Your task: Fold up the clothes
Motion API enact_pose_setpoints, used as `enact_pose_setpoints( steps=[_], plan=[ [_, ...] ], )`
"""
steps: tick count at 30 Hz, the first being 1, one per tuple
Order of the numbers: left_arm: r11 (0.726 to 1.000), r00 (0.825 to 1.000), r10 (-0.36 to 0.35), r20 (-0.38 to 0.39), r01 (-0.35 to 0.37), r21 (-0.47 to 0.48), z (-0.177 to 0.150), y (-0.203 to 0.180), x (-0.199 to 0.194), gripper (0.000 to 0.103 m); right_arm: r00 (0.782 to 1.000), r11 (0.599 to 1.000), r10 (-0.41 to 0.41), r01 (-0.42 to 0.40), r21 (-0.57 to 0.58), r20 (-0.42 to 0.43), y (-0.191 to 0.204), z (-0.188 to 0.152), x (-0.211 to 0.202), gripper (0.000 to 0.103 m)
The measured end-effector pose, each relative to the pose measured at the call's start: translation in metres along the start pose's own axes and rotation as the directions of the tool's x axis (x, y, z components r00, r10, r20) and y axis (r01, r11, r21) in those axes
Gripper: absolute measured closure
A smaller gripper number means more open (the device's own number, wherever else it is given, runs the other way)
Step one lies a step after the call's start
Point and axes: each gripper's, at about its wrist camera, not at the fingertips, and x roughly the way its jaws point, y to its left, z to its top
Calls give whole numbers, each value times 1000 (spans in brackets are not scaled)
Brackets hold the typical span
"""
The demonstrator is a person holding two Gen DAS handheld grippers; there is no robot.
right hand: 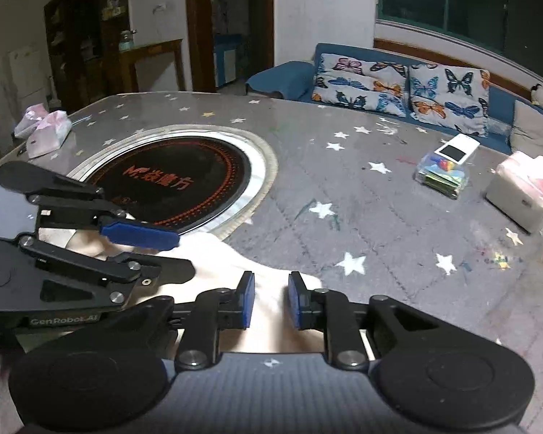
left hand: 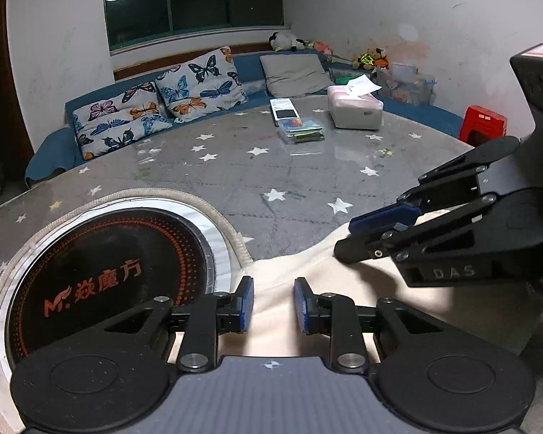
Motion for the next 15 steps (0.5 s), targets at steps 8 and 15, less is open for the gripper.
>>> enact_pose_setpoints(
  steps=[8, 15],
  plan=[
    [1000, 1000, 9, -1, -9, -8, 4, -1, 1, 75, 1000, 1000, 0, 0, -11, 7, 2, -7, -4, 85],
    [1000, 998, -12, 68, 11, 14, 13, -14, -17, 76, 998, 999, -14, 12, 47, 56, -8, -10, -30, 85]
  ],
)
